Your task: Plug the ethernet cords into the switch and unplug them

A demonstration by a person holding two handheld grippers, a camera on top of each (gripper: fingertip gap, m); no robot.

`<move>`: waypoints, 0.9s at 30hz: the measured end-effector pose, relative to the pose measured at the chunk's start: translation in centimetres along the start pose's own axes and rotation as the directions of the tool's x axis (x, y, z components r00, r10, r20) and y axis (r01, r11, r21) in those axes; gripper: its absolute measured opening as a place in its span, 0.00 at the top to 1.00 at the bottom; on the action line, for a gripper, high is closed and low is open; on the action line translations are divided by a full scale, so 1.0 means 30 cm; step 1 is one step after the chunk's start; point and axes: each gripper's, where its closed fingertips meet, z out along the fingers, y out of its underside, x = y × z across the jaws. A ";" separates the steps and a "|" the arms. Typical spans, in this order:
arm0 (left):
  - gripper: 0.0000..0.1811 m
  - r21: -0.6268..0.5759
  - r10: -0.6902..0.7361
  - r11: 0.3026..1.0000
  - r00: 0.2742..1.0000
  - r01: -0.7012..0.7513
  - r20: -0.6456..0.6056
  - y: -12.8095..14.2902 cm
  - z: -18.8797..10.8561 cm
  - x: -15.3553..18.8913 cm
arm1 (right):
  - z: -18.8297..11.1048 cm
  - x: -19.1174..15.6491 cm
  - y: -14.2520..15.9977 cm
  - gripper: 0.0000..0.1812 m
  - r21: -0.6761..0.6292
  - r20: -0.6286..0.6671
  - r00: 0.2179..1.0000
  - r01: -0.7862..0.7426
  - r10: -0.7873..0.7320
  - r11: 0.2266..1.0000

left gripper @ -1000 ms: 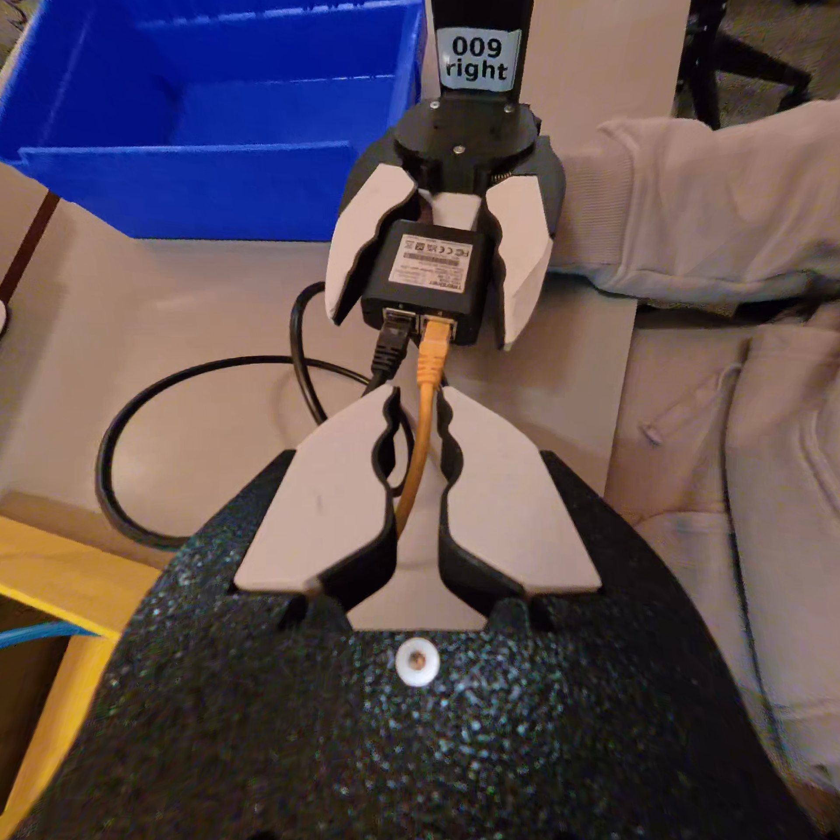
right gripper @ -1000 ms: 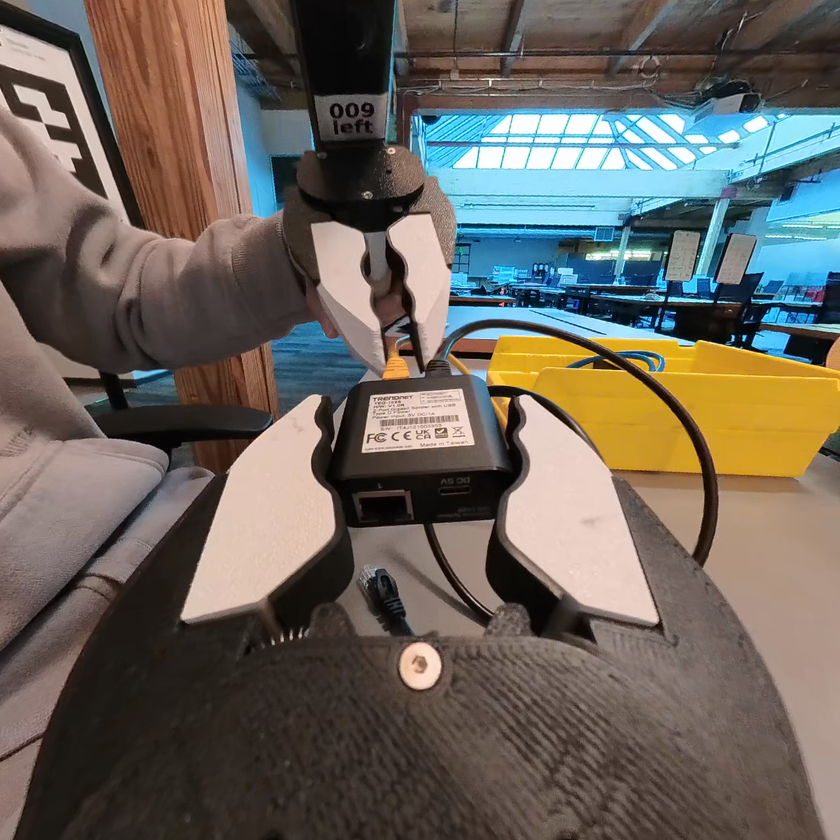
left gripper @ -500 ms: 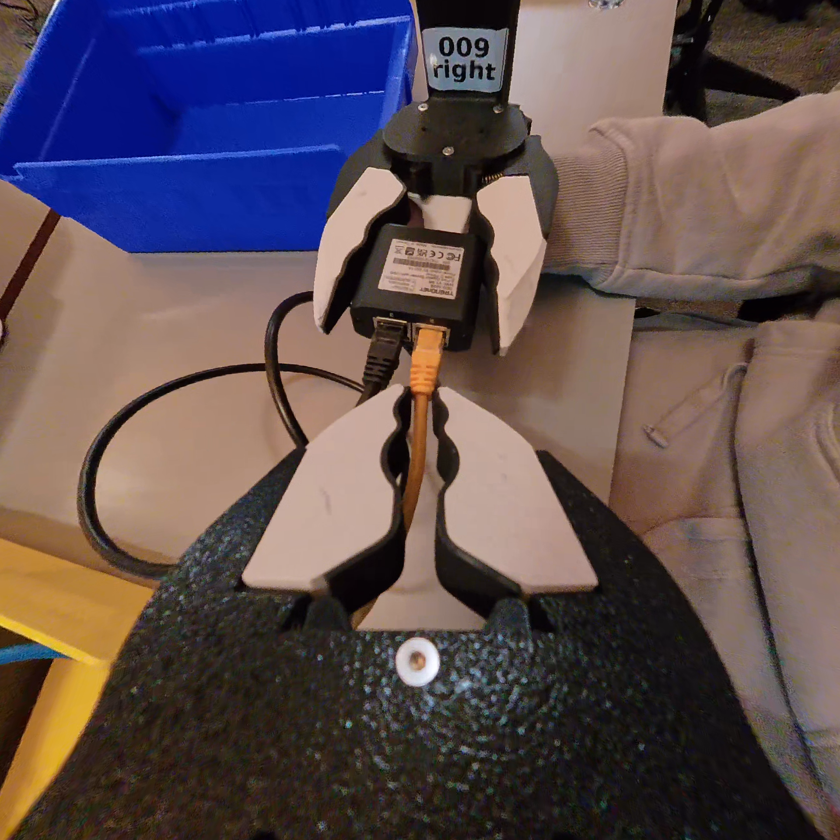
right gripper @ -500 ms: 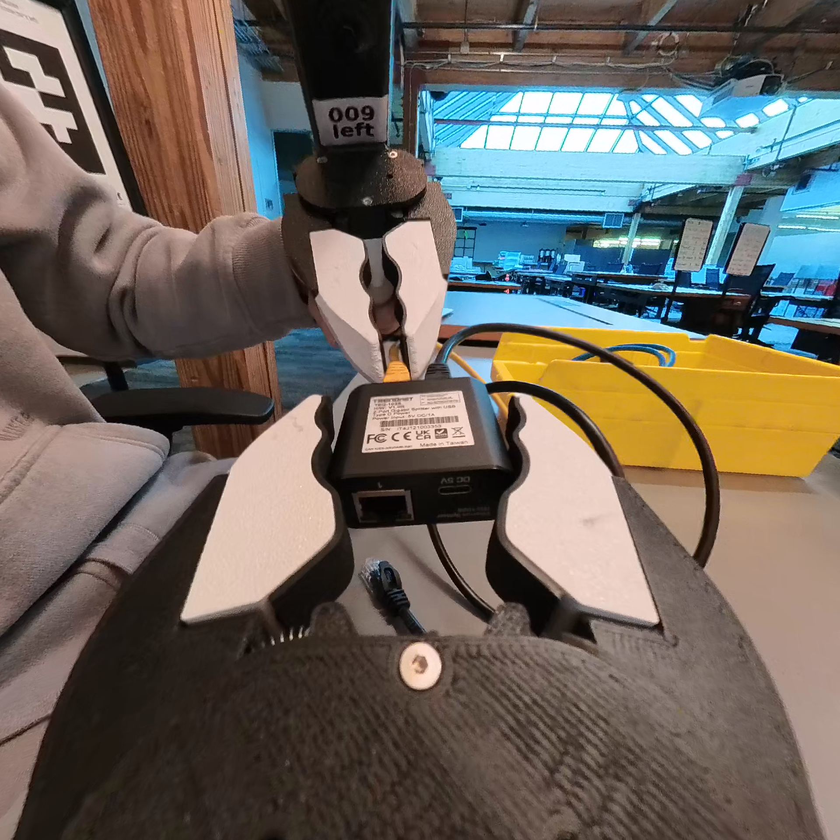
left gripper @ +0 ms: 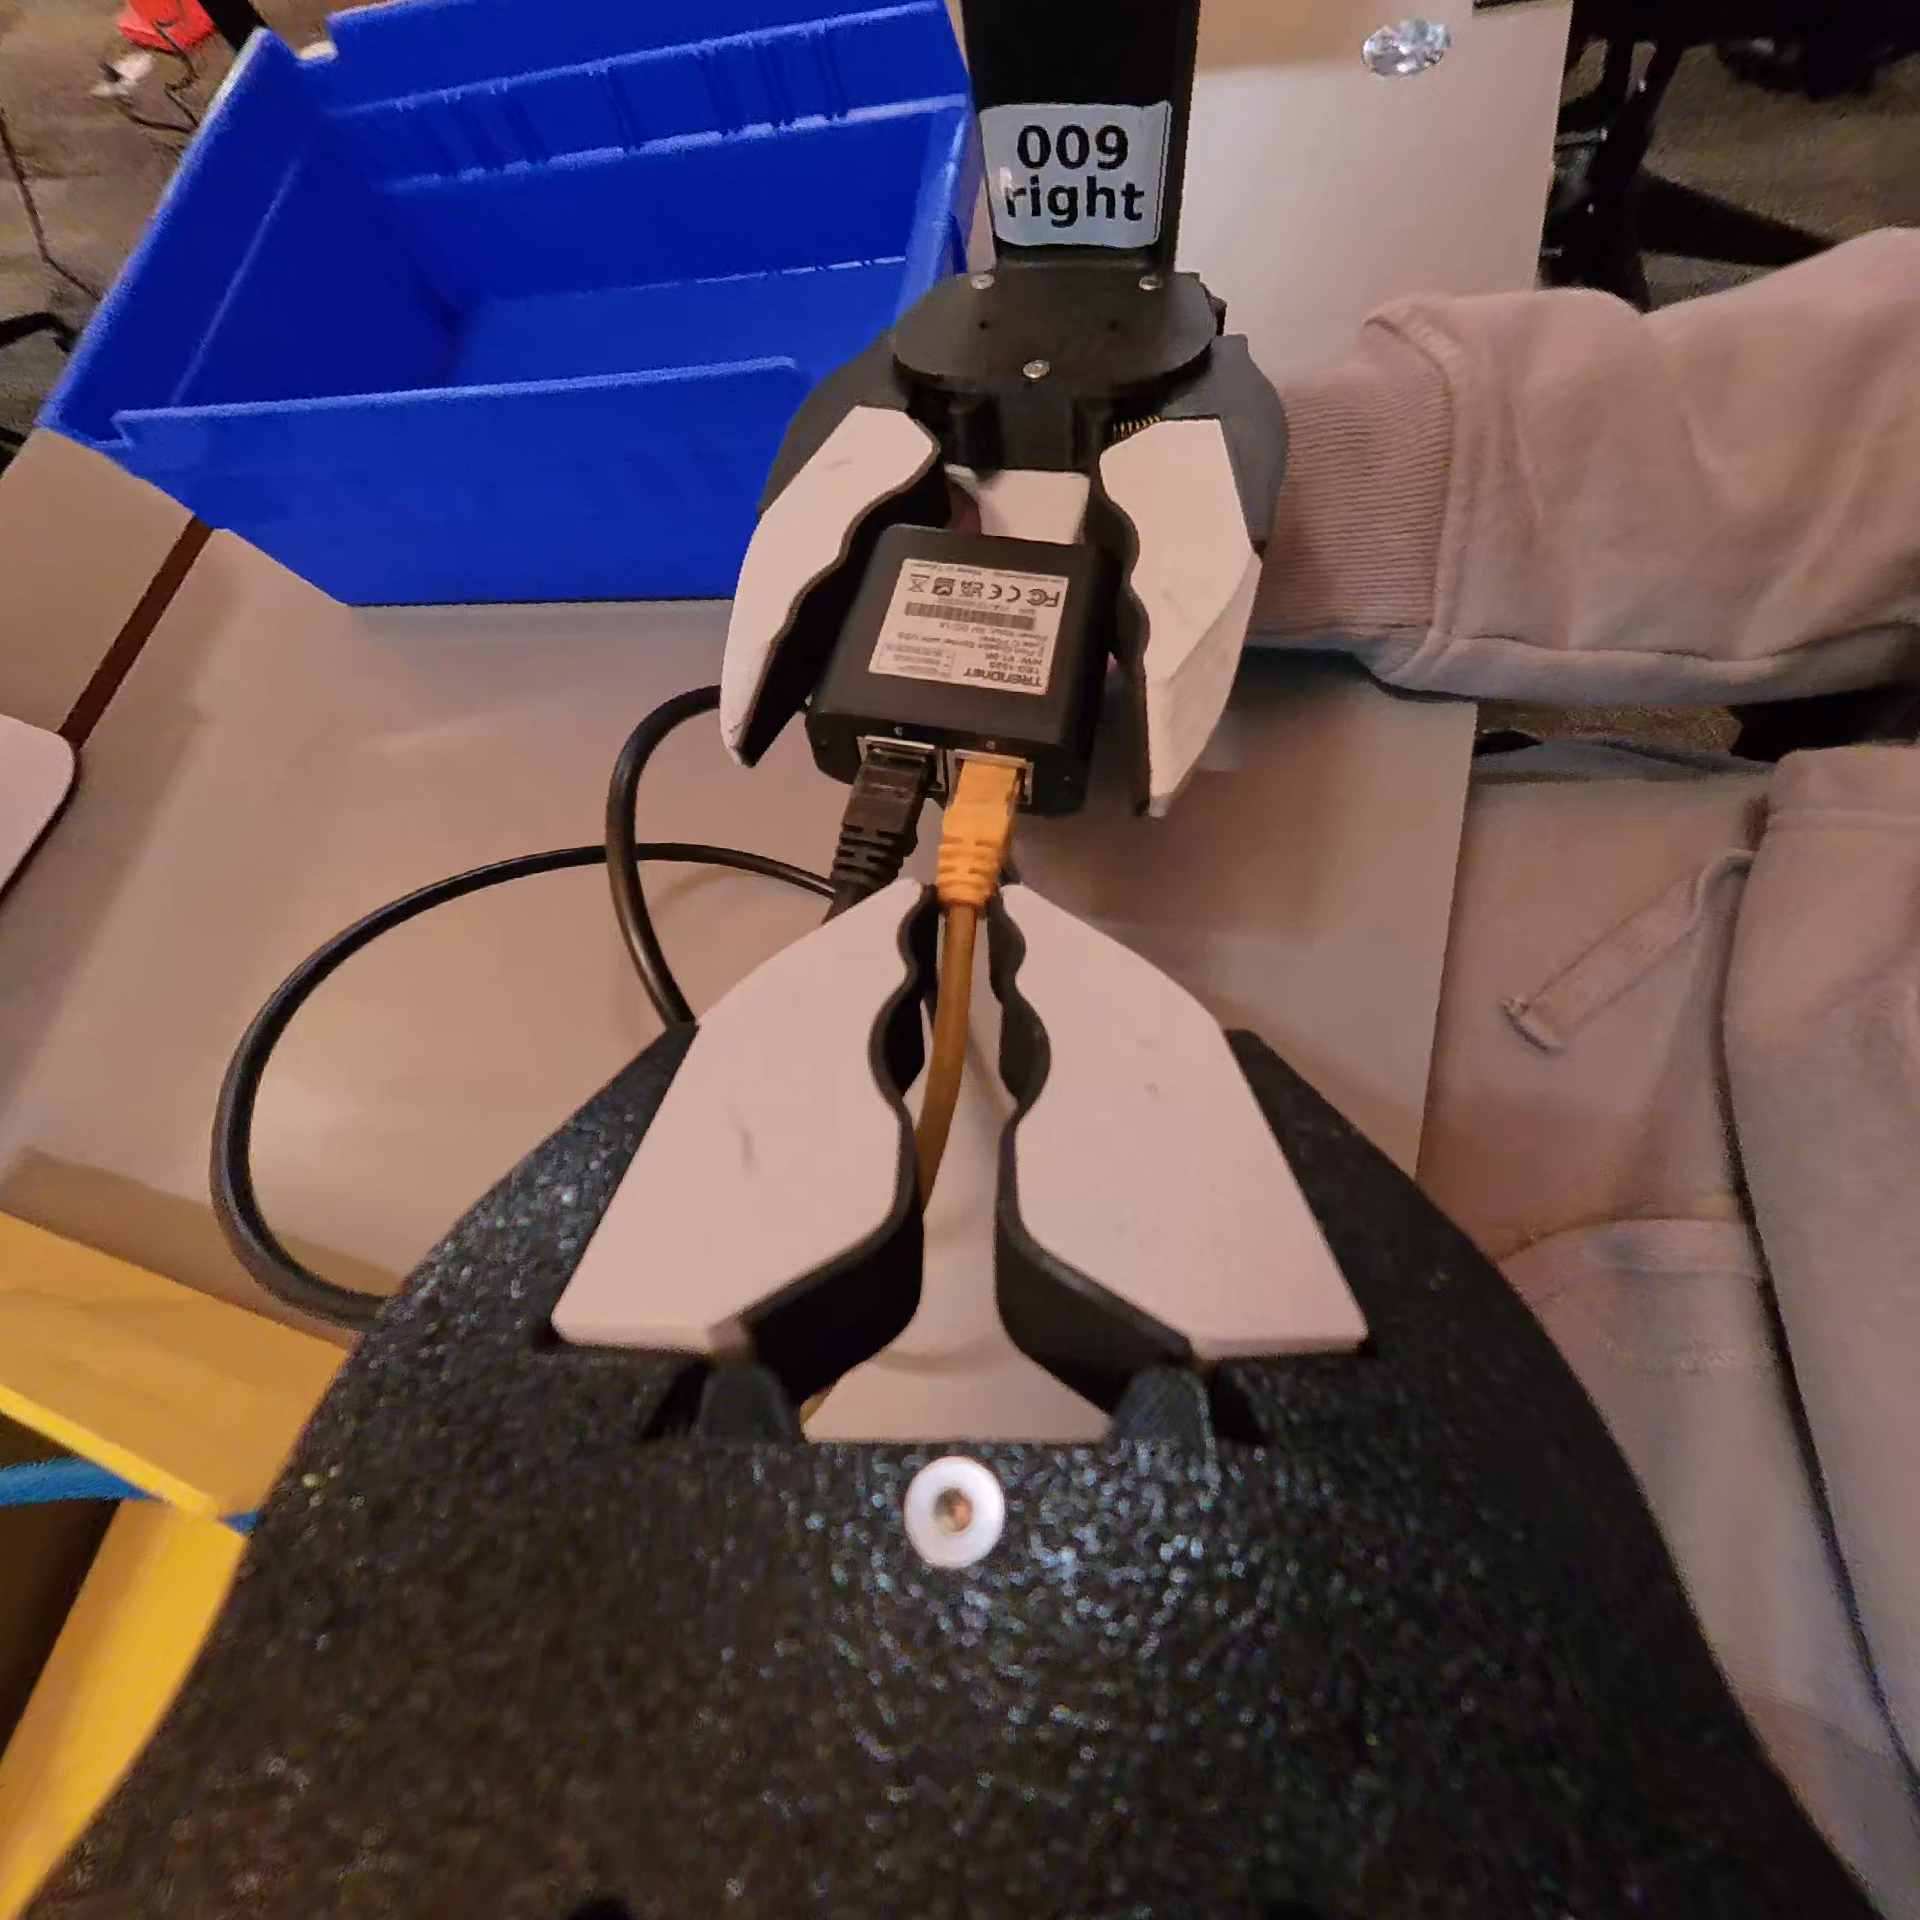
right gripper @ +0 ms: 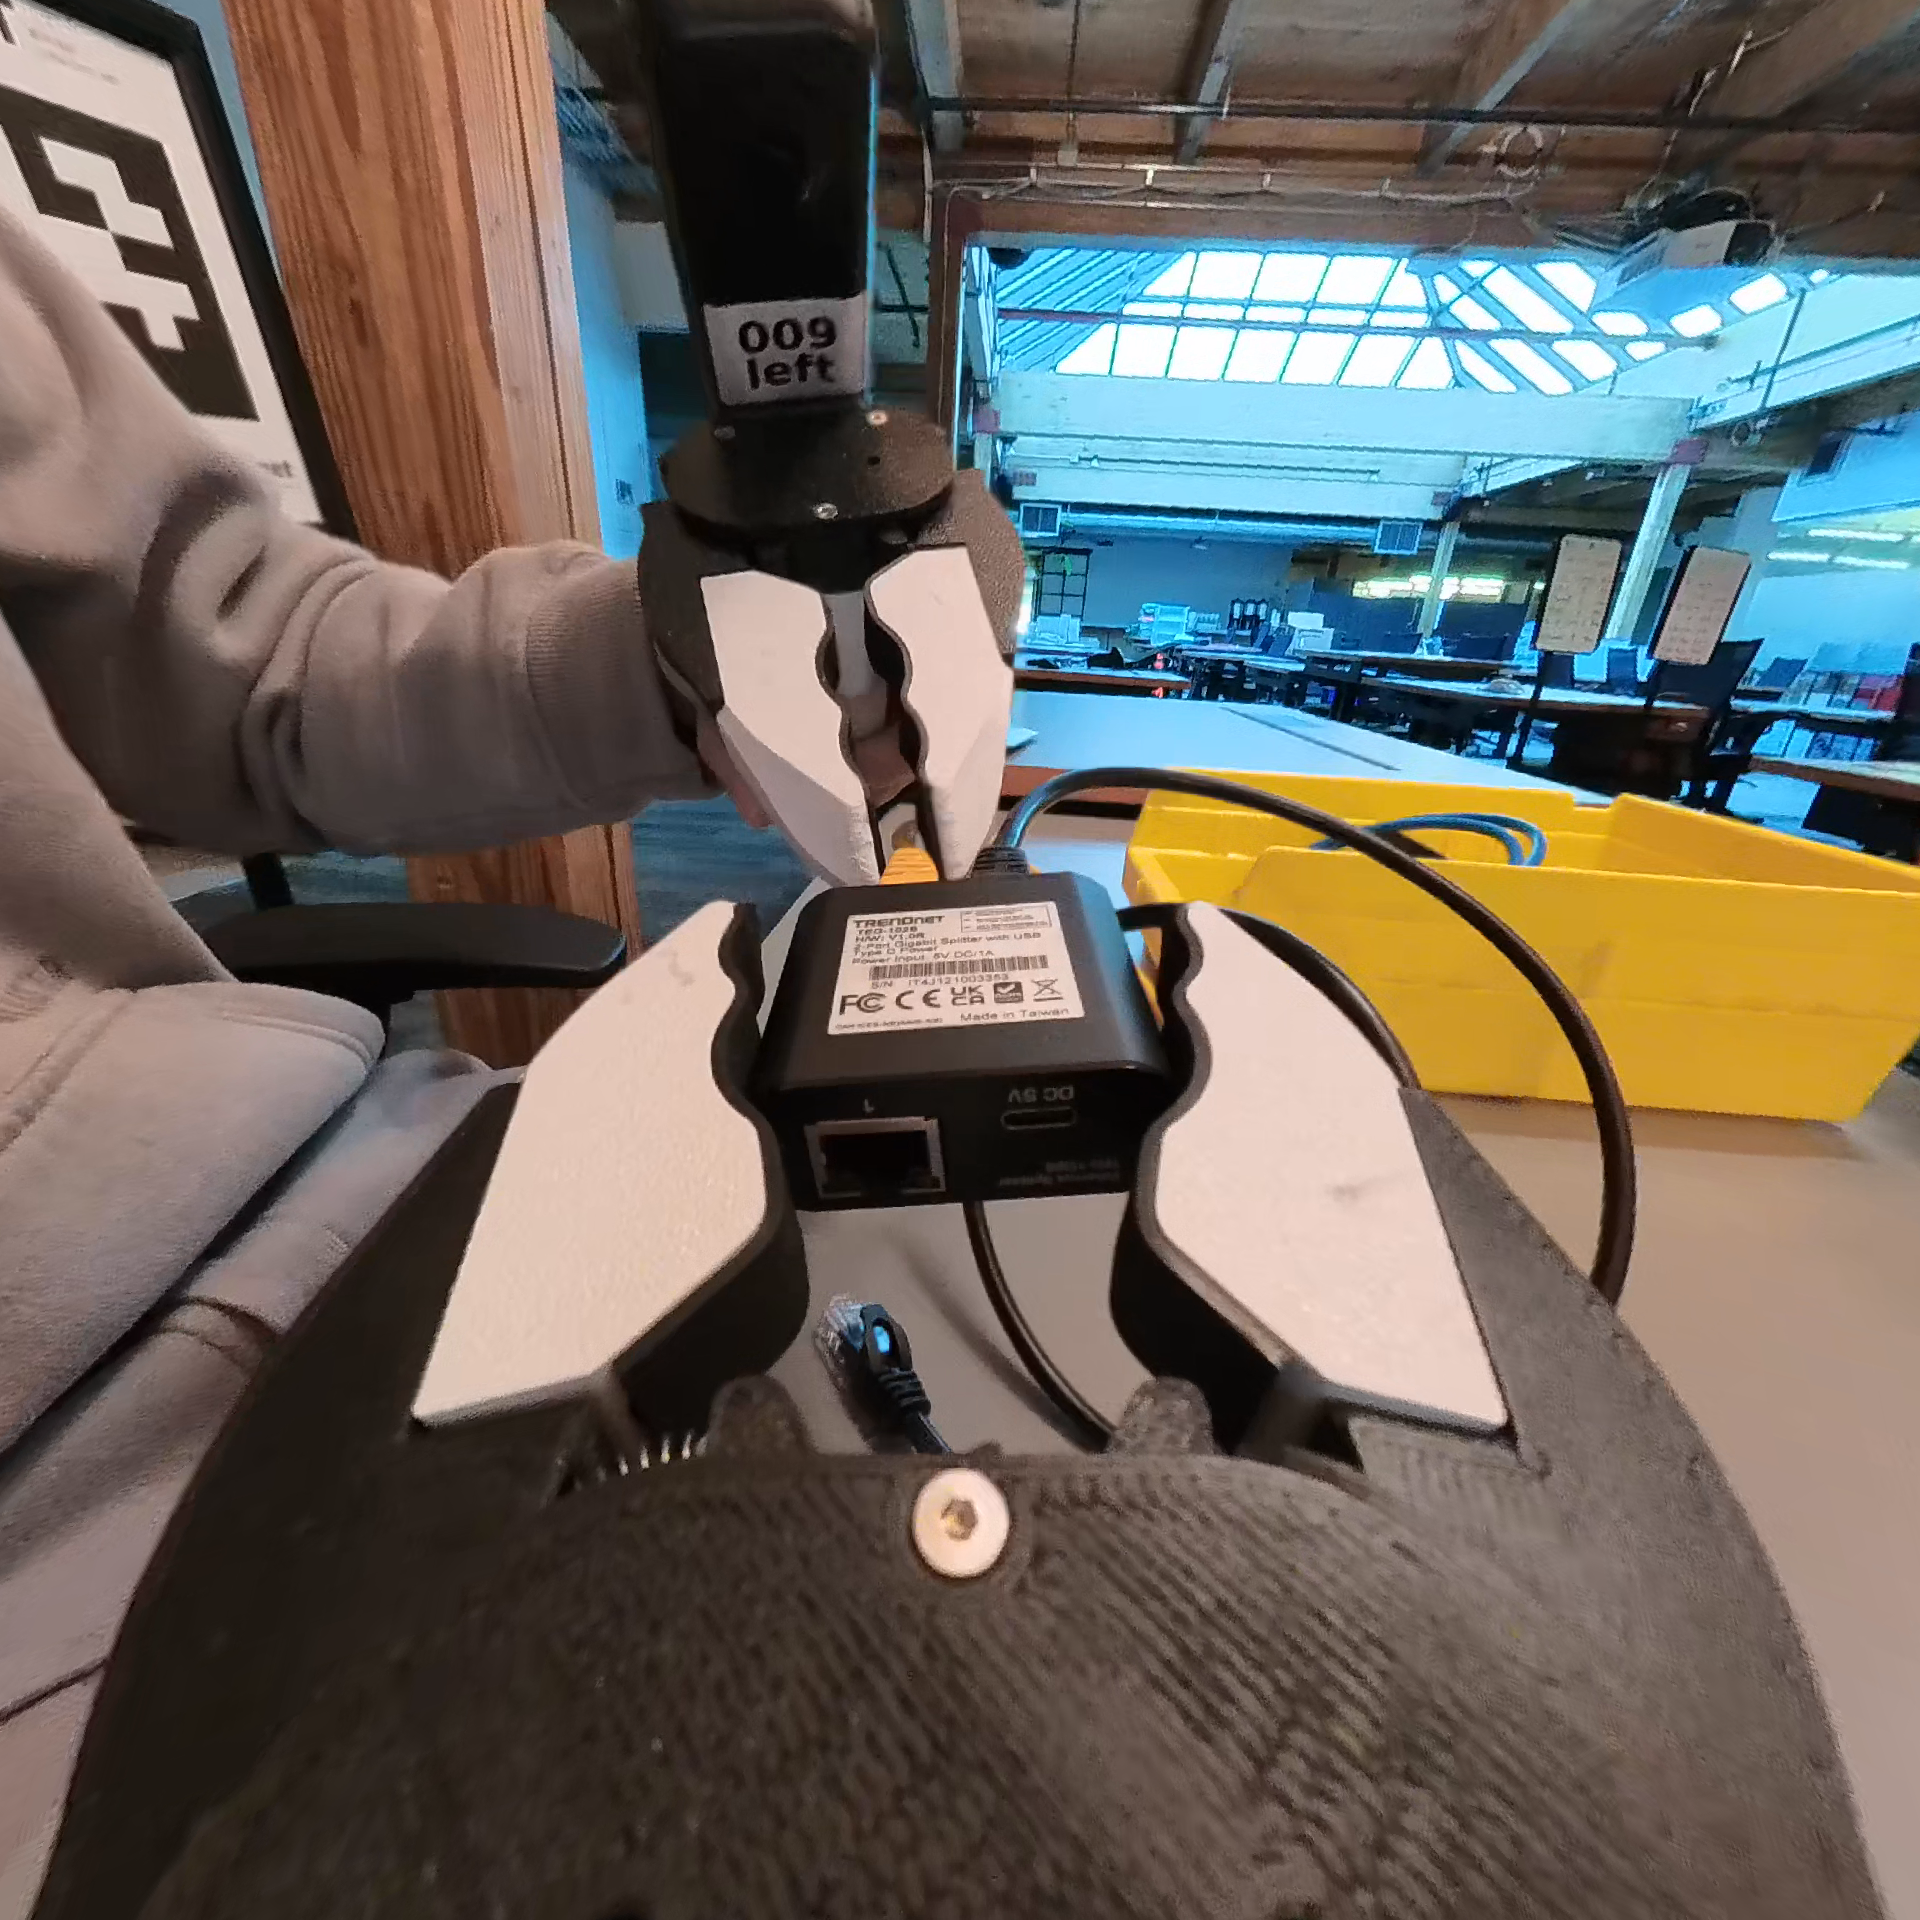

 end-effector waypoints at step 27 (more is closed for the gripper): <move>0.87 0.008 -0.671 0.446 0.340 0.895 -0.659 0.012 0.017 0.131 | 0.088 -0.124 0.071 0.59 -0.251 0.143 0.956 0.286 -0.257 0.925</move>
